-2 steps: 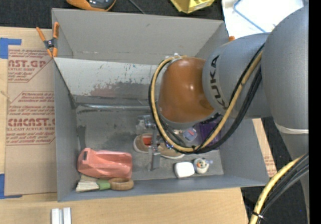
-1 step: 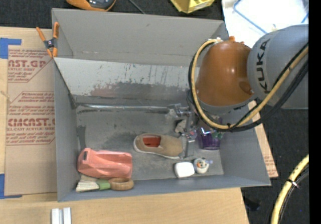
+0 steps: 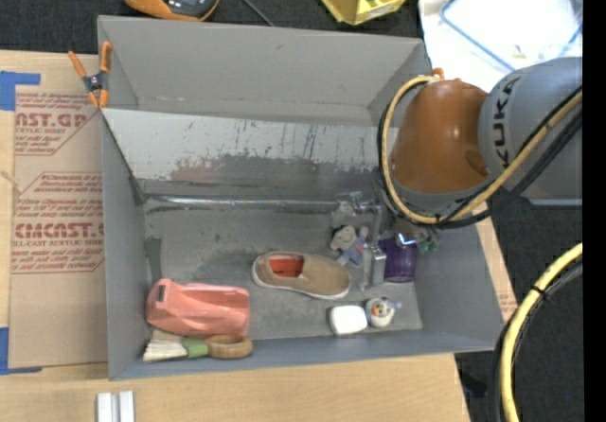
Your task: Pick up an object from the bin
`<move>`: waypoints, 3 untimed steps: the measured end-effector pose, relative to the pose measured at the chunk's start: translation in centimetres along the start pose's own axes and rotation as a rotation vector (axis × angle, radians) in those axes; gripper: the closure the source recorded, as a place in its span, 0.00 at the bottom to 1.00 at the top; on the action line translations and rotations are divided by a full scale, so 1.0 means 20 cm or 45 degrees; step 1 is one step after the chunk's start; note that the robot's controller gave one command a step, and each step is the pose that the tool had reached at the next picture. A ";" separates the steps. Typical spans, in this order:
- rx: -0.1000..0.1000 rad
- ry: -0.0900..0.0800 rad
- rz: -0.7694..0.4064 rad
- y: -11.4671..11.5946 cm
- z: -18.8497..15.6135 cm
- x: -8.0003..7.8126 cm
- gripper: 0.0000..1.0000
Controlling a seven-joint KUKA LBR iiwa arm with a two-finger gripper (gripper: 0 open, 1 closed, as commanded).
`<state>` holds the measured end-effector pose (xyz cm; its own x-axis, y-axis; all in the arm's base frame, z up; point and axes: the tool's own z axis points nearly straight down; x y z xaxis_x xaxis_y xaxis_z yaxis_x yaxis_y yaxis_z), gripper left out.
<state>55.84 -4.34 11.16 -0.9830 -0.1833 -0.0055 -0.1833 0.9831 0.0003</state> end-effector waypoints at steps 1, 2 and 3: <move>-0.009 -0.005 0.110 0.46 0.10 -0.13 0.00; 0.003 -0.005 0.010 0.12 0.09 0.00 0.00; -0.011 -0.015 -0.077 0.62 0.17 0.19 0.00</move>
Offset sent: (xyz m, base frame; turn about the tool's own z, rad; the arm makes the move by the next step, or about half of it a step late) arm -0.0036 0.0255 -0.0169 0.0049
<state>49.85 7.18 7.77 -0.9700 -0.2424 -0.0177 -0.2426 0.9701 0.0081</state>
